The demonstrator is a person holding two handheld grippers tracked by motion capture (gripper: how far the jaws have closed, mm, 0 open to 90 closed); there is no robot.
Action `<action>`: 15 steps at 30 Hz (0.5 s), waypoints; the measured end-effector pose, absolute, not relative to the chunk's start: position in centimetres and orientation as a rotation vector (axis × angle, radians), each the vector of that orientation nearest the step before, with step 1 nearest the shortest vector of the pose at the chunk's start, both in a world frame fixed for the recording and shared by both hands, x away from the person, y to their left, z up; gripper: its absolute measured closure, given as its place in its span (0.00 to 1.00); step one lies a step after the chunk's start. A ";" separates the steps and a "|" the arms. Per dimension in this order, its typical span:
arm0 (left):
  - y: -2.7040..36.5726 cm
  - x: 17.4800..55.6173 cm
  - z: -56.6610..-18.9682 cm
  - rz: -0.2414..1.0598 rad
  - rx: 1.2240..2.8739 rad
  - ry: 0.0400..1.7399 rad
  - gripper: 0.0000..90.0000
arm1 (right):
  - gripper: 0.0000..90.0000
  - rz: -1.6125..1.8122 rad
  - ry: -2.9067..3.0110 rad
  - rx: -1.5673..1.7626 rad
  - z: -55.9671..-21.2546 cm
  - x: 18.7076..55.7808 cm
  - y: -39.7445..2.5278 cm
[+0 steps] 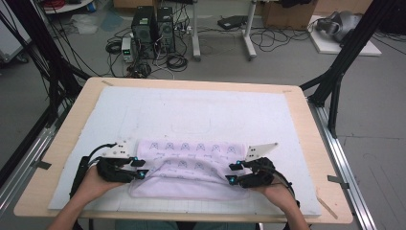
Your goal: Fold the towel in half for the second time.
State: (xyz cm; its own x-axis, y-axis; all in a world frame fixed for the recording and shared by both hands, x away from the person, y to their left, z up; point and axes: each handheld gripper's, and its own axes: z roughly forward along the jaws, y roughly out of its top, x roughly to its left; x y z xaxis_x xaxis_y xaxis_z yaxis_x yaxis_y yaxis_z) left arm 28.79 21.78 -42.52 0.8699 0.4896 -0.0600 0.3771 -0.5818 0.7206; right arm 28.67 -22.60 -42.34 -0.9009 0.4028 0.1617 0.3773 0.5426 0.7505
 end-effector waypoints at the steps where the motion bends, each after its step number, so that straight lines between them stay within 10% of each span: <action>1: 21.4 28.8 -42.9 0.183 2.276 0.613 0.70 | 0.63 1.293 2.749 0.686 -42.8 28.6 -22.4; 6: 21.8 28.4 -42.2 0.203 2.243 0.576 0.95 | 0.91 1.230 2.705 0.603 -42.9 28.1 -22.2; 13: 24.8 25.9 -38.6 0.213 2.115 0.536 0.94 | 0.89 1.445 2.626 0.535 -38.9 27.3 -24.4; 15: 24.8 25.3 -38.3 0.195 2.118 0.540 0.80 | 0.80 1.472 2.625 0.531 -38.1 27.0 -24.7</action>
